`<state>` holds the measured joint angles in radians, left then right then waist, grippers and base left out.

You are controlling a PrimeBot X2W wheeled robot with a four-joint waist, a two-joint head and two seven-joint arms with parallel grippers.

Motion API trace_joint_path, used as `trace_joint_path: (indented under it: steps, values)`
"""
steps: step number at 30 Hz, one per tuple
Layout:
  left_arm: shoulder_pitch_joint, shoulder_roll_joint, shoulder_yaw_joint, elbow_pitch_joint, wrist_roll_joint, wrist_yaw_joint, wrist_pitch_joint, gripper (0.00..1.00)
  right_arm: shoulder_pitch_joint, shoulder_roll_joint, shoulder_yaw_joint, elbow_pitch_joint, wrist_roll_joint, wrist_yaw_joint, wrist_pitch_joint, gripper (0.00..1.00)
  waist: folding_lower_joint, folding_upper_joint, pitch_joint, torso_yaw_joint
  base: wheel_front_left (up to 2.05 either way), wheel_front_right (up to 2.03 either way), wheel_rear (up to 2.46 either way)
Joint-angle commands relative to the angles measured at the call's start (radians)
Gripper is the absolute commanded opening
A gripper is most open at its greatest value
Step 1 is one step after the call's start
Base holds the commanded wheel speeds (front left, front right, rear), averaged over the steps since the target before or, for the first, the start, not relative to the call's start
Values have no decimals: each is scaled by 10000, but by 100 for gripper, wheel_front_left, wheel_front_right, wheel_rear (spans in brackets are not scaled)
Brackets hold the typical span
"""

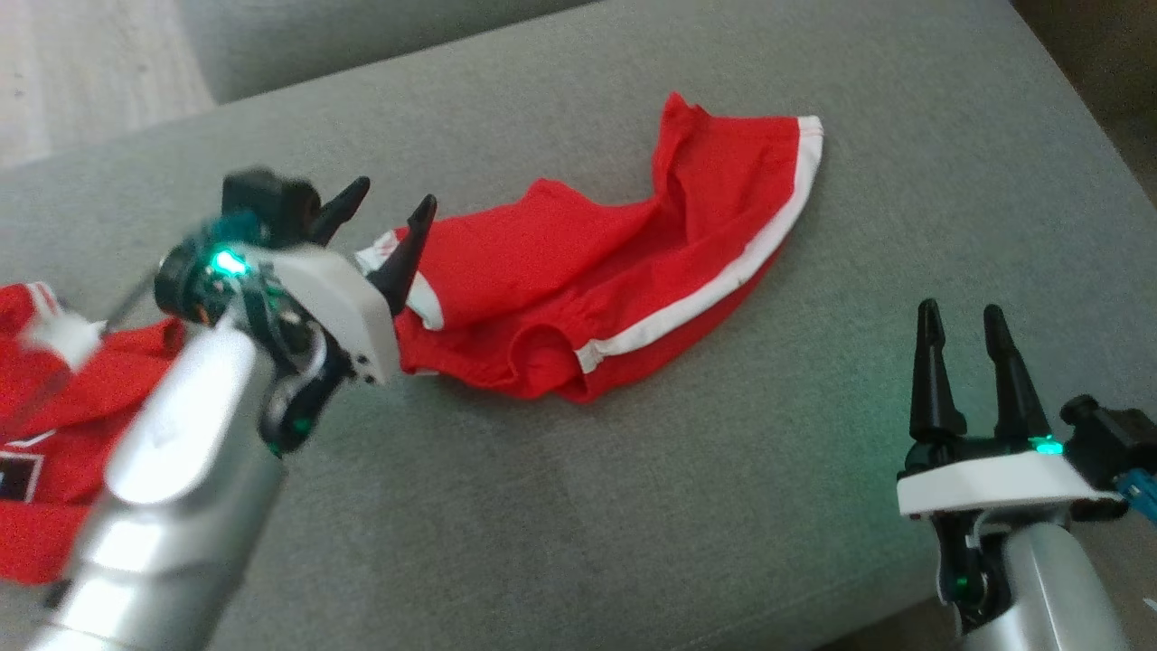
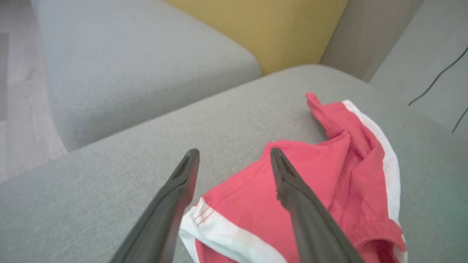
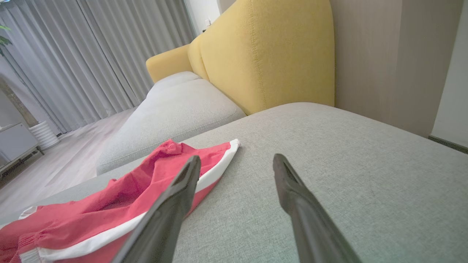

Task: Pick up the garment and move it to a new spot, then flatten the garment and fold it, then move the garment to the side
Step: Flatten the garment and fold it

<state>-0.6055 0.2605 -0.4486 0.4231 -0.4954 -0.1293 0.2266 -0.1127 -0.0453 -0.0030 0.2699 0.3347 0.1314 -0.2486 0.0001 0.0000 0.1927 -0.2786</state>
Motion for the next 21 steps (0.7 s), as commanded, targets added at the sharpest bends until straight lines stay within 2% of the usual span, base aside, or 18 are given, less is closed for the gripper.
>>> trace_joint_path:
  steps: [1,4,8,14,21]
  values:
    - [-849,702,-60,-130,-704,-8,784,100,-349,-49,322,-413,138,-7,-128,100,-1,0,328,-307,0,0,0]
    - [-1387,1225,-494,223,-1764,-10,1930,100,-398,-49,431,-468,290,-7,-129,100,-1,0,549,-501,0,0,0]
    - [-1931,1822,-1090,522,-2395,-11,2835,100,-462,-49,496,-487,458,-7,-130,100,-1,0,814,-685,0,0,0]
    - [-2215,2282,-1753,813,-2807,-12,3036,100,-476,-49,557,-500,619,-7,-130,100,-1,0,973,-827,0,0,0]
    - [-2254,2352,-2190,766,-3562,-12,3144,100,-495,-49,496,-290,450,-7,-131,100,-1,0,985,-851,0,0,0]
